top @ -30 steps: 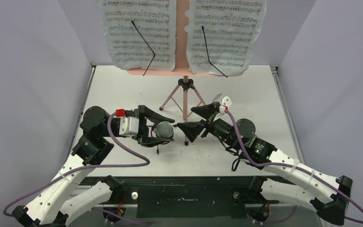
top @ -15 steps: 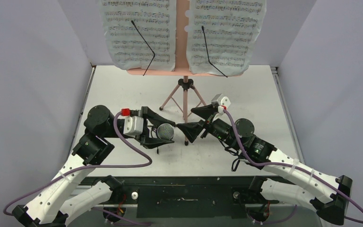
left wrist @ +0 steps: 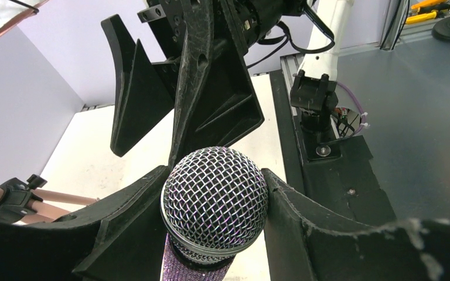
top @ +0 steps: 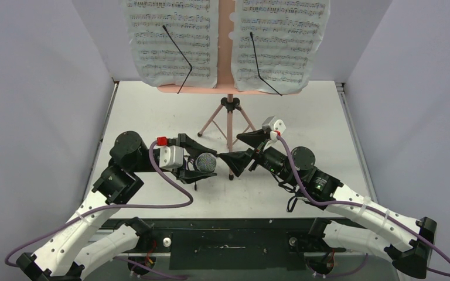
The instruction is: Set up the instrument practice props
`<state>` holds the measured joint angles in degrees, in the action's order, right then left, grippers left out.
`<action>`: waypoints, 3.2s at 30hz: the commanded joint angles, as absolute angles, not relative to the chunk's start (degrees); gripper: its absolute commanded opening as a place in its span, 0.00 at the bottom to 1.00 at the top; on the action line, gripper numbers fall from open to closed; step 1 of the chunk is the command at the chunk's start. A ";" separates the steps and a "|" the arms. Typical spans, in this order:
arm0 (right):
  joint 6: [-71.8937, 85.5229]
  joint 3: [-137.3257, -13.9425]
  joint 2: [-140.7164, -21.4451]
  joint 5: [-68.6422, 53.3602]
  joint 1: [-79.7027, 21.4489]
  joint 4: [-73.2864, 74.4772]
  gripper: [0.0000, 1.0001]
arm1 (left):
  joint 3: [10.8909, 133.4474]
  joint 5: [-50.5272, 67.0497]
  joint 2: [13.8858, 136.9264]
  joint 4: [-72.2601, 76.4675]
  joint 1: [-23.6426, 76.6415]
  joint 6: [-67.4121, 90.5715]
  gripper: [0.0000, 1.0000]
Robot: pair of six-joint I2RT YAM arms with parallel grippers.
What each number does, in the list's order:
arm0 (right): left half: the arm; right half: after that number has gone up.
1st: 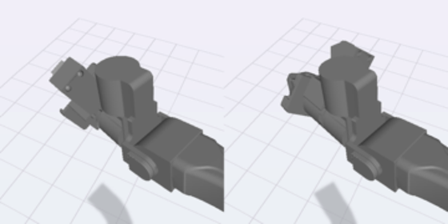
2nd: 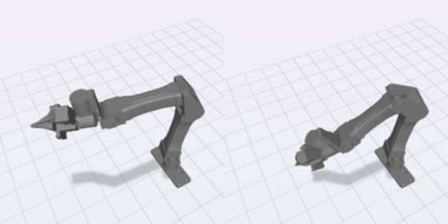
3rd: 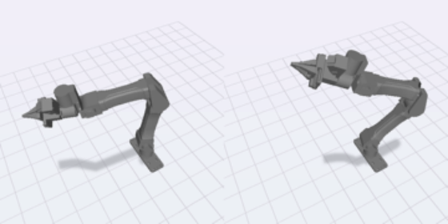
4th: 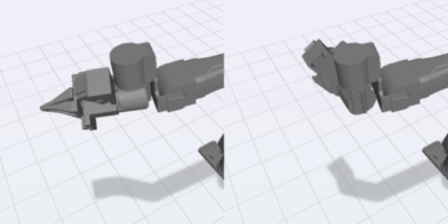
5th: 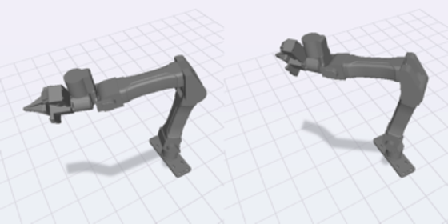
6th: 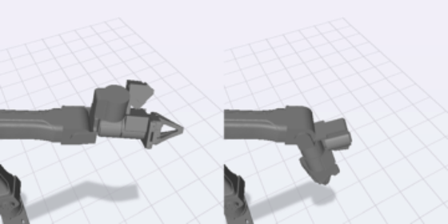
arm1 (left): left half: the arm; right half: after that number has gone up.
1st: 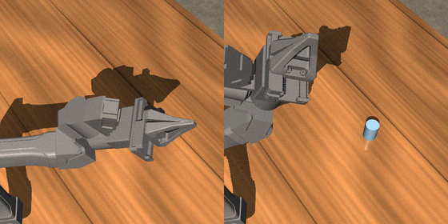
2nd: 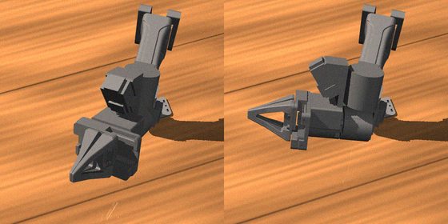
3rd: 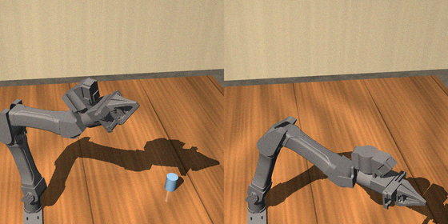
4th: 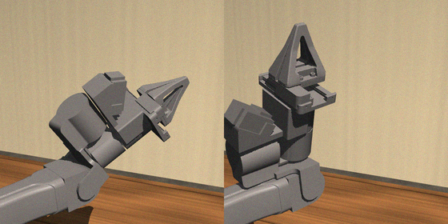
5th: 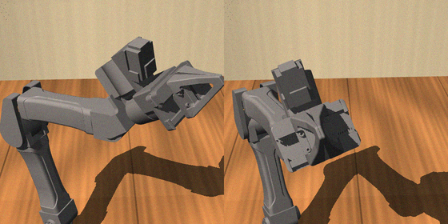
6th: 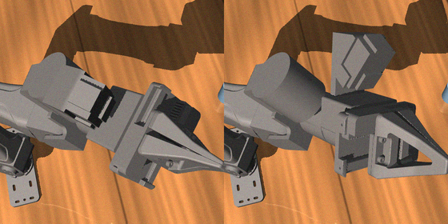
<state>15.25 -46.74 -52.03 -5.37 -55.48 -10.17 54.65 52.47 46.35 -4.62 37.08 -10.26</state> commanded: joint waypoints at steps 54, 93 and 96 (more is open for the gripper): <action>14.33 -47.60 -52.11 -4.98 -55.20 -10.37 0.90 | 43.24 41.82 46.80 12.47 30.76 -10.13 0.00; 14.90 -46.41 -53.00 -5.10 -55.11 -11.43 0.90 | 33.80 38.16 51.19 13.75 24.33 -17.45 0.00; 14.96 -46.27 -52.84 -5.00 -55.11 -11.51 0.90 | 34.10 37.34 51.87 14.06 23.88 -16.65 0.00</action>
<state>15.03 -46.57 -53.25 -5.34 -55.48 -8.95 34.37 41.69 50.43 14.74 25.39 -17.47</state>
